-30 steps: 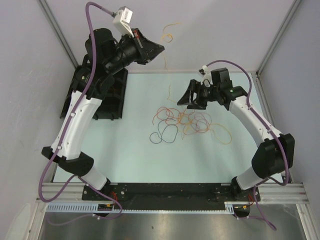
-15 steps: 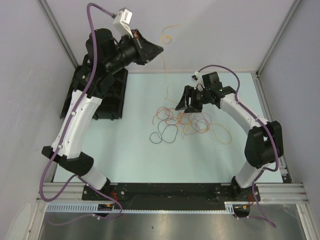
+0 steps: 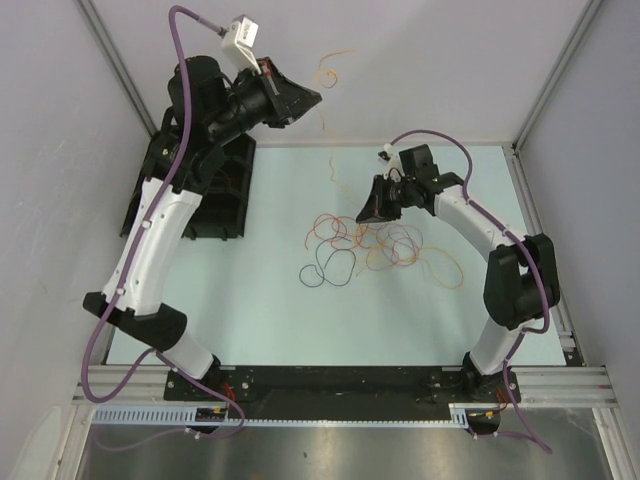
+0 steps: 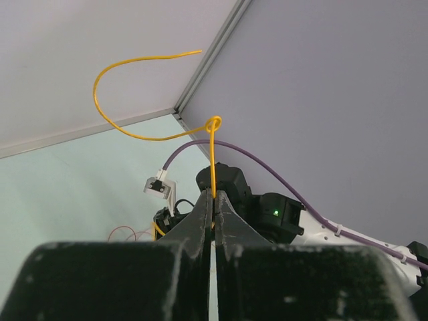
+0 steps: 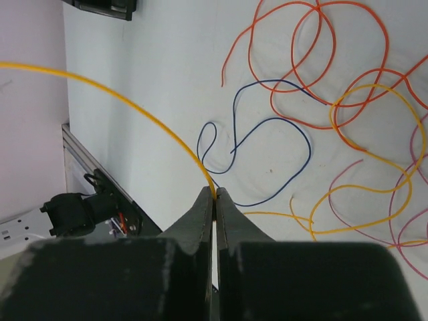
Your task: Untangle the cables
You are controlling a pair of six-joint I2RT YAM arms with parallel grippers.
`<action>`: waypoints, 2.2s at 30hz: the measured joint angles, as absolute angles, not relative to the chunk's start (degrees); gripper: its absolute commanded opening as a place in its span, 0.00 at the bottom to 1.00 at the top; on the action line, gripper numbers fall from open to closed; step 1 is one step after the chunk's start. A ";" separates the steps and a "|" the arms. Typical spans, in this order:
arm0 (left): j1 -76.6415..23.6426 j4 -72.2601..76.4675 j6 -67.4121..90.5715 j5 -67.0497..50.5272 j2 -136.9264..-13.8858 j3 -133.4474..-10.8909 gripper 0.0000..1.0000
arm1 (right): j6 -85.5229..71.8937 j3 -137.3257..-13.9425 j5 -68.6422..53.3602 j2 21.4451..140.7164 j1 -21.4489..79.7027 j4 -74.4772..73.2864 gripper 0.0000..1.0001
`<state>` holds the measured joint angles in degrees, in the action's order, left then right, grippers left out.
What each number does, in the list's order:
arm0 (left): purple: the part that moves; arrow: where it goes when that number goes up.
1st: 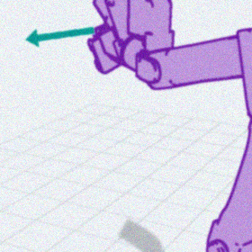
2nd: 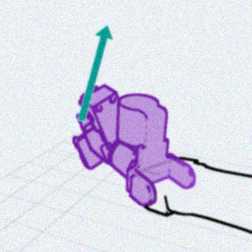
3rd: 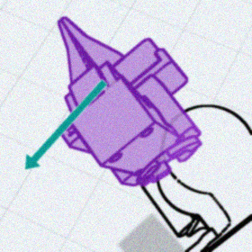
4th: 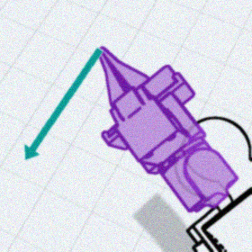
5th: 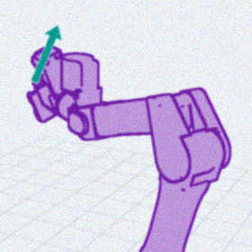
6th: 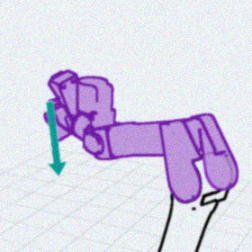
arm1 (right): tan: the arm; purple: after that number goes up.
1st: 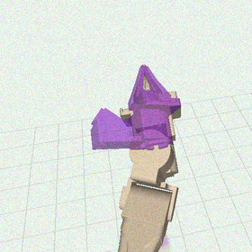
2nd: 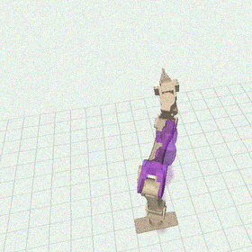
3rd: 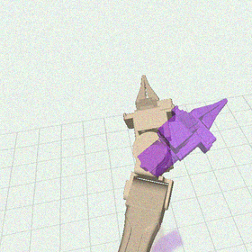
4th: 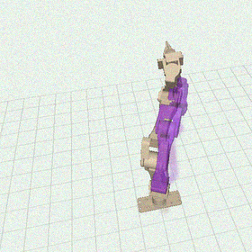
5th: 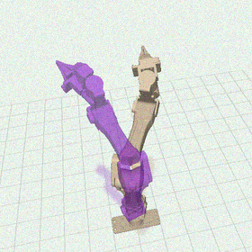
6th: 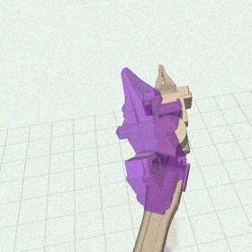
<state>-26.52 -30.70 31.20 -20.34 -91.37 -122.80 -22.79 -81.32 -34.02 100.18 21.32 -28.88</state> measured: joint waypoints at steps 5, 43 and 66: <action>-26.06 -30.28 31.53 -21.26 -91.37 -121.16 0.00 | -22.87 -88.92 -34.35 100.71 21.32 -32.25 0.00; -28.95 -28.42 35.20 -32.56 -94.98 -110.65 0.27 | -28.64 -105.95 -48.34 93.17 22.26 -28.88 0.00; -28.82 -27.97 37.43 -31.42 -94.98 -110.56 0.51 | -26.85 -105.95 -47.94 92.38 24.01 -29.45 0.00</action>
<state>-28.82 -27.97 37.43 -31.42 -94.98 -110.56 -26.85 -105.95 -47.94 92.38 24.01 -29.45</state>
